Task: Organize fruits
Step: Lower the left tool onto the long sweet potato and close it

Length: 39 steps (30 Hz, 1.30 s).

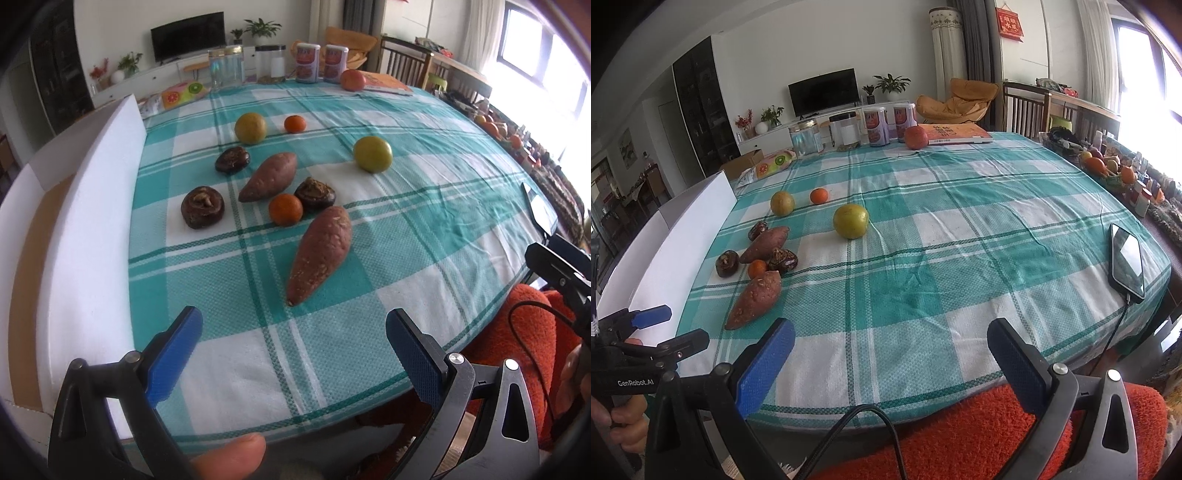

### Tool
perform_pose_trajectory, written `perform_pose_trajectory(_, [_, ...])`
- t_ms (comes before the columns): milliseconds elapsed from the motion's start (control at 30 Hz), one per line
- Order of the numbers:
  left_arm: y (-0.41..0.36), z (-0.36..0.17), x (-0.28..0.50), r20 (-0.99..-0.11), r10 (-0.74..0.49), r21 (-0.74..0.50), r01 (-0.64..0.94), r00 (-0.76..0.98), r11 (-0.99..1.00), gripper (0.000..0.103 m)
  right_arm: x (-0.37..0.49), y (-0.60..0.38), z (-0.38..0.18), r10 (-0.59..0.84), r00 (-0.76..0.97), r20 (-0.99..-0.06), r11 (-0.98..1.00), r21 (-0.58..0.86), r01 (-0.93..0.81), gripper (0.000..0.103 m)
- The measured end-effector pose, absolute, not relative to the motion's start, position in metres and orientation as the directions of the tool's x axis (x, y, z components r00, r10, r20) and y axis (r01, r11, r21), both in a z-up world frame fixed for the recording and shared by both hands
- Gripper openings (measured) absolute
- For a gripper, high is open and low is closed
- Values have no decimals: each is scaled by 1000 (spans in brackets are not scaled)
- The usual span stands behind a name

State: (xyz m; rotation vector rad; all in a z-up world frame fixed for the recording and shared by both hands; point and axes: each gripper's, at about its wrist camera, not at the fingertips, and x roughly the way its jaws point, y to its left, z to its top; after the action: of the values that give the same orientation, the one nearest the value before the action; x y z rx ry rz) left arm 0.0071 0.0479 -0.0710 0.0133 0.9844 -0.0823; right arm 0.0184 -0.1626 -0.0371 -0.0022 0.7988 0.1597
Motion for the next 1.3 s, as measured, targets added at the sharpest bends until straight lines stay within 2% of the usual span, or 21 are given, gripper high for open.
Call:
perform_pose_trajectory(267, [43,-122,29,-896,-21,22,93,444,995,102,18,-161,-43,139,676,-724,988,57,-142,103])
perform_pose_trajectory(700, [45,-122,32,-881,-33,9,87,472,996,103,18,-160,-50,158,667,-728,986,78,-148,103])
perform_pose_trajectory(933, [46,-124,27,-826,-46,7,93,562,996,103,15,-157,-51,164,667,-727,985,80,-155,103])
perform_pose_trajectory(1033, [47,-123,29,-829,-52,6,103,557,995,103,16,-155,-53,169,656,-736,984,83,-160,103])
perform_pose_trajectory(1133, [49,-119,38,-860,-84,-19,134,503,991,100,15,-155,-54,169,654,-737,984,83,-161,103])
perform_pose_trajectory(1233, [52,-104,43,-836,-187,-117,167,516,979,100,16,-154,-55,171,656,-735,983,85,-160,103])
perform_pose_trajectory(1300, [47,-94,51,-825,-222,-134,201,519,970,100,16,-154,-55,173,653,-738,983,89,-161,103])
